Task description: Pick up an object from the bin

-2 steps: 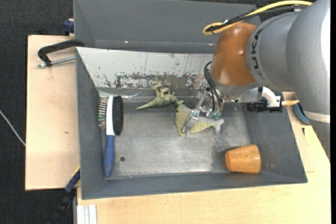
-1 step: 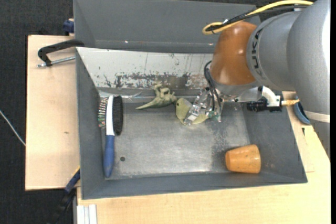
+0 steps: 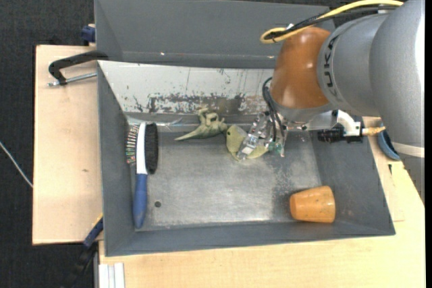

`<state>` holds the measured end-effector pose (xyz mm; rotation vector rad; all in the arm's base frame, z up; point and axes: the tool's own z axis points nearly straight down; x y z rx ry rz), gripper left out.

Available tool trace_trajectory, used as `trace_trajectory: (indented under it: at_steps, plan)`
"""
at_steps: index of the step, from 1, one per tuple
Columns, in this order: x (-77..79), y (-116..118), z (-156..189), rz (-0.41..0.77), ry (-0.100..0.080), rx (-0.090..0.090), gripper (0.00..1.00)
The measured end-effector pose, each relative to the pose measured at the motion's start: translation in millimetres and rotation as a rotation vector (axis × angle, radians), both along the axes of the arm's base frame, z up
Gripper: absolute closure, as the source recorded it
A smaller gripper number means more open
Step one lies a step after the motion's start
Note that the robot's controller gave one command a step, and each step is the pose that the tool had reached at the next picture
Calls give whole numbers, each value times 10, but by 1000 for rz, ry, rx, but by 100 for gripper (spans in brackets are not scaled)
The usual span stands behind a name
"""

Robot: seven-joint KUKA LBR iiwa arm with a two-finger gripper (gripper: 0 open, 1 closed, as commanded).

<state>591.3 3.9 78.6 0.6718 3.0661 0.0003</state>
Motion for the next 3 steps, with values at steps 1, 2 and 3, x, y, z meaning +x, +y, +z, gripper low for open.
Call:
trace_trajectory:
  at_steps: [1,2,3]
  plan:
    - [20,6,369,1,-6,1,100]
    - [35,11,520,3,-5,1,100]
    - [59,20,1014,5,-8,2,100]
